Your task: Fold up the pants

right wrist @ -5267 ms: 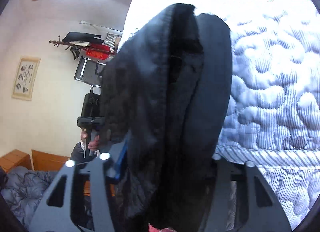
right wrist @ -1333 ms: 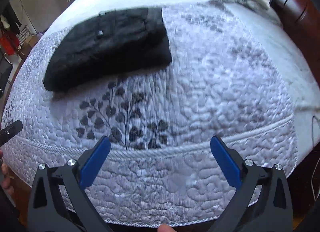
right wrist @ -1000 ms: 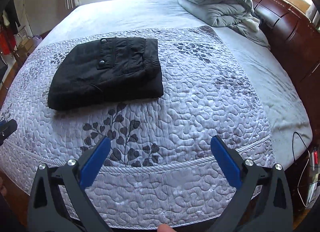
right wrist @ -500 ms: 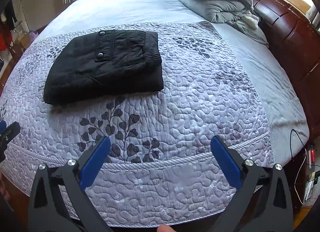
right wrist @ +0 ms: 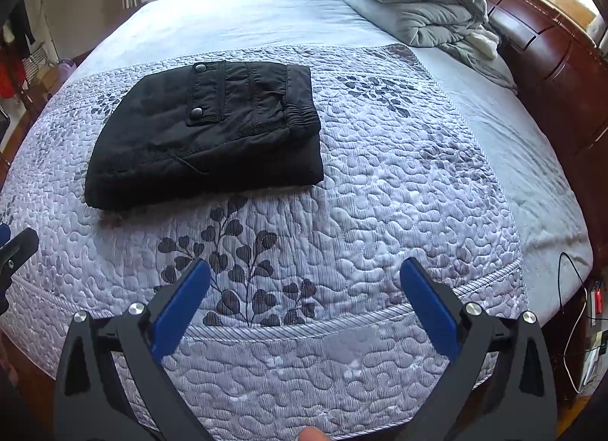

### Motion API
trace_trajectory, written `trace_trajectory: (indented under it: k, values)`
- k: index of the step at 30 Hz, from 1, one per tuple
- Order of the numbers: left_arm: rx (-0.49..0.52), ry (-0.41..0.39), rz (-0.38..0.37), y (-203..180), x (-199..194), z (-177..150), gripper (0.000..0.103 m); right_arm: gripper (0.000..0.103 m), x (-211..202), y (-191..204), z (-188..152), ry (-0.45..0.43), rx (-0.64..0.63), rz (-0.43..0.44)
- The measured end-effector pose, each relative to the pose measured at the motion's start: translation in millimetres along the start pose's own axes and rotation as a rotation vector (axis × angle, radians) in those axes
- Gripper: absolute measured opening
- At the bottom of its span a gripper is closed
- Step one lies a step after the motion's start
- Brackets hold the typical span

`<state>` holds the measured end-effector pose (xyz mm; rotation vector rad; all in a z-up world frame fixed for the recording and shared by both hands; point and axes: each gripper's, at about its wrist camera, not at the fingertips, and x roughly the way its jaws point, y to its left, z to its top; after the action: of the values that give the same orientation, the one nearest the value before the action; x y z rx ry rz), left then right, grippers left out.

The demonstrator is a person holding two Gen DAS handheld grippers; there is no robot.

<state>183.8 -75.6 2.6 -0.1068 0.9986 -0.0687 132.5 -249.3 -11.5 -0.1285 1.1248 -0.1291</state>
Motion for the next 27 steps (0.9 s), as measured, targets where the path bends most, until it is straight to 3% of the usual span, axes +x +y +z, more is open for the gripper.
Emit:
trace_trajectory:
  k: [27]
  values:
    - [0.011, 0.015, 0.017, 3, 12, 5, 0.099, 0.100, 12, -4, 1, 0.019, 0.015, -0.004]
